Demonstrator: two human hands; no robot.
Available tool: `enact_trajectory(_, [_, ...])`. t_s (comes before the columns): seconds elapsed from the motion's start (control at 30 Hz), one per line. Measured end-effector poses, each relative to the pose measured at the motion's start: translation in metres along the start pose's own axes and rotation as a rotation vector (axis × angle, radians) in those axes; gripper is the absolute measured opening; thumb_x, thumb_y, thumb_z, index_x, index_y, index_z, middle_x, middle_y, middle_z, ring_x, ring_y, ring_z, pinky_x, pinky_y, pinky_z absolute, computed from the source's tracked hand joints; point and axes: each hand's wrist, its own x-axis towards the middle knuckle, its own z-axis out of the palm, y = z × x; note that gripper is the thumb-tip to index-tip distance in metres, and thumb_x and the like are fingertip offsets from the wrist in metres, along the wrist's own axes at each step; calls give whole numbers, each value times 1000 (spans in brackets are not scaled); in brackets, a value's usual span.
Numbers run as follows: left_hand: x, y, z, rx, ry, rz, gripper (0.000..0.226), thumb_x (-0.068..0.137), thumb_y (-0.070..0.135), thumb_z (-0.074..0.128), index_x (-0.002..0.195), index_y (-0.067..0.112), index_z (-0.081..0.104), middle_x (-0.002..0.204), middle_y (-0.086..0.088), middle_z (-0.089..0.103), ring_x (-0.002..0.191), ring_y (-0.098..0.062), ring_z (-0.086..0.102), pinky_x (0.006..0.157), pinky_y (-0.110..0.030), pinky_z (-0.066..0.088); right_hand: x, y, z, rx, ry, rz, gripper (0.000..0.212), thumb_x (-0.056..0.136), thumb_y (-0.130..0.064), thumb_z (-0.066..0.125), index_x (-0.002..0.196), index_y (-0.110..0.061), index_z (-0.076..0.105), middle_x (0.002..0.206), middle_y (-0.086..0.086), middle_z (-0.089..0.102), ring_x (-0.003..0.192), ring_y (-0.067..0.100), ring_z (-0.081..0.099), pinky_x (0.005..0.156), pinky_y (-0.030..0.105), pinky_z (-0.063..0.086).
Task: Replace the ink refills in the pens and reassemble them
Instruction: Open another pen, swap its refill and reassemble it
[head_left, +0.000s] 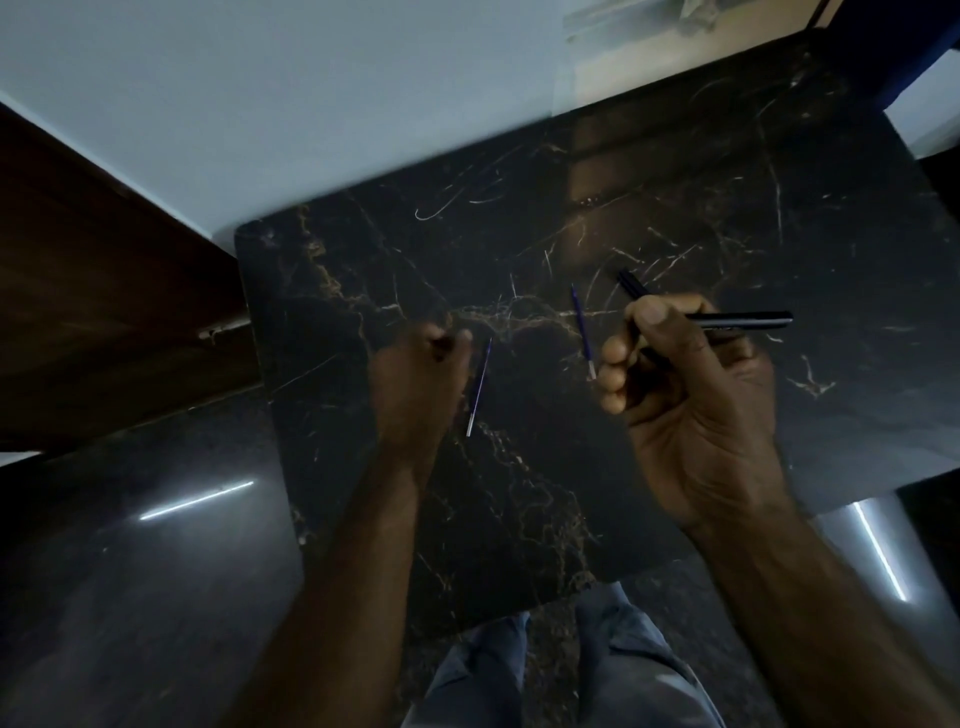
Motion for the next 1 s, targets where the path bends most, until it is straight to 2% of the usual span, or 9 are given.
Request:
enact_trajectory(0.07, [-8,-22,-18,-53,64,-121,22,99,37,75,82,23,78,65,21,63,57,17,54,60,1,36,-1,-1,-2,-3,-9,11,11,101,-7,57,90,-6,60,71,5,68,58,15,65,49,25,51])
enact_trajectory(0.2, [-24,-50,-30,107,-125,-232,28,100,42,73,82,21,79,67,16,65,71,-7,68,60,-12,34,-1,1,1,-10,-35,51,10,98,-12,61,88,-10,61,70,3,68,57,15,65,47,25,50])
enact_trajectory(0.4, [-14,-51,-20,164,-165,-343,25,95,45,80,93,20,82,92,-2,83,90,-26,79,77,-30,55,2,5,9,-9,-103,58,10,94,-14,63,90,-7,57,70,4,68,56,15,64,47,25,50])
enact_trajectory(0.5, [-14,-49,-19,220,-190,-353,22,96,43,79,103,22,84,97,-2,83,92,-21,79,63,-25,50,2,3,6,-23,-104,60,10,94,-14,63,90,-6,58,69,4,68,55,16,64,47,24,49])
enact_trajectory(0.57, [-14,-48,-19,257,-205,-349,23,98,42,78,107,22,84,100,-2,83,91,-19,77,56,-23,41,2,1,3,-37,-93,68,11,94,-15,64,90,-6,58,69,4,67,55,16,64,47,25,49])
enact_trajectory(0.7, [-10,-48,-20,256,-233,-364,24,99,40,76,105,19,84,97,-3,82,90,-22,77,71,-30,51,4,-3,-3,-47,-91,77,10,94,-14,63,91,-5,58,69,4,67,55,16,64,47,25,49])
enact_trajectory(0.87, [-8,-48,-18,214,-233,-353,29,97,42,76,96,14,84,86,-4,80,81,-22,75,72,-30,56,8,-8,-7,-33,-108,74,11,93,-14,65,92,-5,58,69,5,68,56,17,64,47,25,49])
enact_trajectory(0.93, [-7,-44,-21,124,-188,-388,28,98,37,76,92,10,84,71,3,72,66,-9,67,62,-22,50,9,-9,-10,-39,-105,80,10,94,-15,69,91,-8,62,69,4,67,56,16,63,47,26,49])
enact_trajectory(1.0, [-3,-31,-28,-154,-70,-512,25,100,28,74,90,6,82,60,7,65,54,-2,58,54,-17,45,9,-10,-11,-57,-85,93,10,92,-17,78,87,-16,70,67,1,65,53,14,61,46,26,48])
